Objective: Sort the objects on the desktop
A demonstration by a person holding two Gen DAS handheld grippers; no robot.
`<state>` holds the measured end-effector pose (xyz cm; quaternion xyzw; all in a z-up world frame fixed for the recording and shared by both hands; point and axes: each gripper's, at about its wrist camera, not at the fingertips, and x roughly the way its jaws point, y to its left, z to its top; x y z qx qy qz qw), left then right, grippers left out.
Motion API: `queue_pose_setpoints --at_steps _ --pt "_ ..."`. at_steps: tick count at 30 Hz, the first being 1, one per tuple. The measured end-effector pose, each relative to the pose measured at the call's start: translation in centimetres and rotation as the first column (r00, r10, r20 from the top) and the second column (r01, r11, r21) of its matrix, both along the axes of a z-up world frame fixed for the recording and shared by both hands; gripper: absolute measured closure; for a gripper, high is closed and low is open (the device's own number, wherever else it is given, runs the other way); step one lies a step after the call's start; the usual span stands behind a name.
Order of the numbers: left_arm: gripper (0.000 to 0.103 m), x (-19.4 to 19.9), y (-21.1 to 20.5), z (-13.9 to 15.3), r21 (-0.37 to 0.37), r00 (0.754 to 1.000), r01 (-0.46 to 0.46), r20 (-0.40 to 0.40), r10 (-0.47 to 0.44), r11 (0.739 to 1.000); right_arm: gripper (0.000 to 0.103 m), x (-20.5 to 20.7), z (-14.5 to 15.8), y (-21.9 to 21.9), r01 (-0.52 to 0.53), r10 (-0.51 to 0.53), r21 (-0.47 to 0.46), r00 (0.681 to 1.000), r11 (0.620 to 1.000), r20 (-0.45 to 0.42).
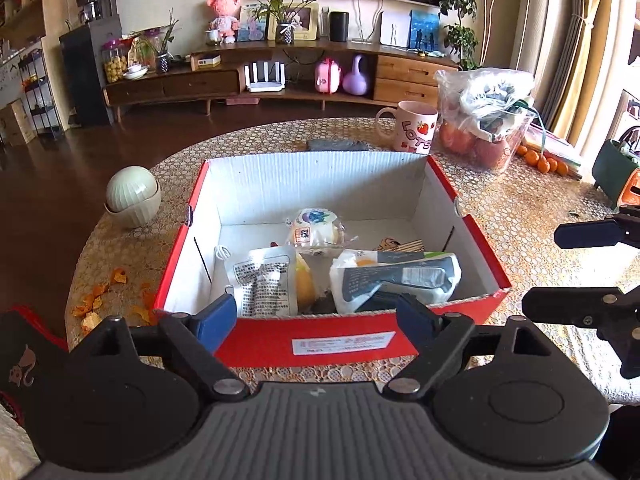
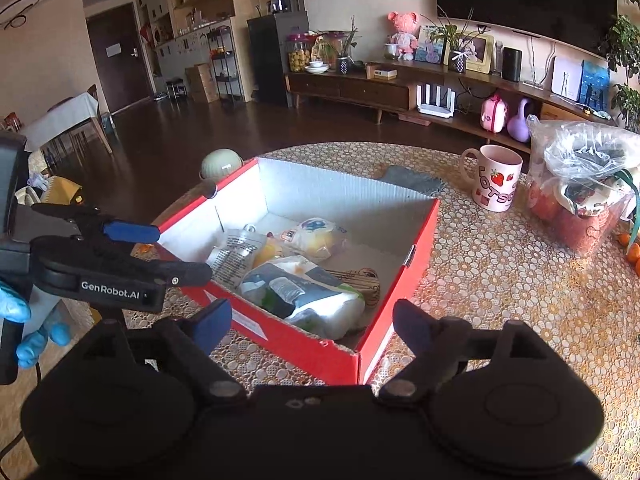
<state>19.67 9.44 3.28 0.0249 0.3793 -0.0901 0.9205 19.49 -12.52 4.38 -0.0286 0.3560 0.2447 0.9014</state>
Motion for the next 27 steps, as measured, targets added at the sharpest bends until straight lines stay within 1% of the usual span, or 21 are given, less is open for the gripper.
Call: queue_pose_setpoints --at_steps 1,2,9,17,22,24,27 --pt "0.004 -0.3 -0.1 0.0 -0.005 1.0 0.001 0.003 -0.001 1.0 0.014 -0.3 0.1 0.0 -0.002 0.002 0.003 1.0 1.0 0.005" --pt "0.0 -0.6 -0.3 0.0 -0.004 1.0 0.003 0.01 -0.003 1.0 0.012 -0.5 0.1 -0.1 -0.003 0.003 0.009 1.0 1.0 0.009" --pt "0.0 -2.9 -1.7 -0.1 0.034 0.999 0.021 0.044 -0.023 0.999 0.006 -2.4 0.3 -0.5 0.017 -0.019 0.038 0.999 0.999 0.05" --pt "0.0 -5.0 -1.7 0.1 0.008 0.998 -0.008 0.067 0.008 1.0 0.001 -4.4 0.3 -0.8 0.022 -0.028 0.06 0.995 0.998 0.096" --pt "0.0 -5.9 -1.9 0.1 0.075 0.993 -0.041 0.117 0.032 0.996 0.001 -5.5 0.5 -1.0 0.034 -0.044 0.073 0.989 0.997 0.142" --pt "0.0 -6.3 -2.0 0.0 0.088 0.992 -0.045 0.122 0.034 0.995 0.001 -5.8 0.5 -1.0 0.03 -0.043 0.091 0.988 0.995 0.146" --pt "0.0 -7.0 -2.4 -0.2 0.11 0.991 -0.043 0.13 0.029 0.993 0.001 -6.4 0.5 -0.7 0.024 -0.038 0.087 0.986 0.996 0.164"
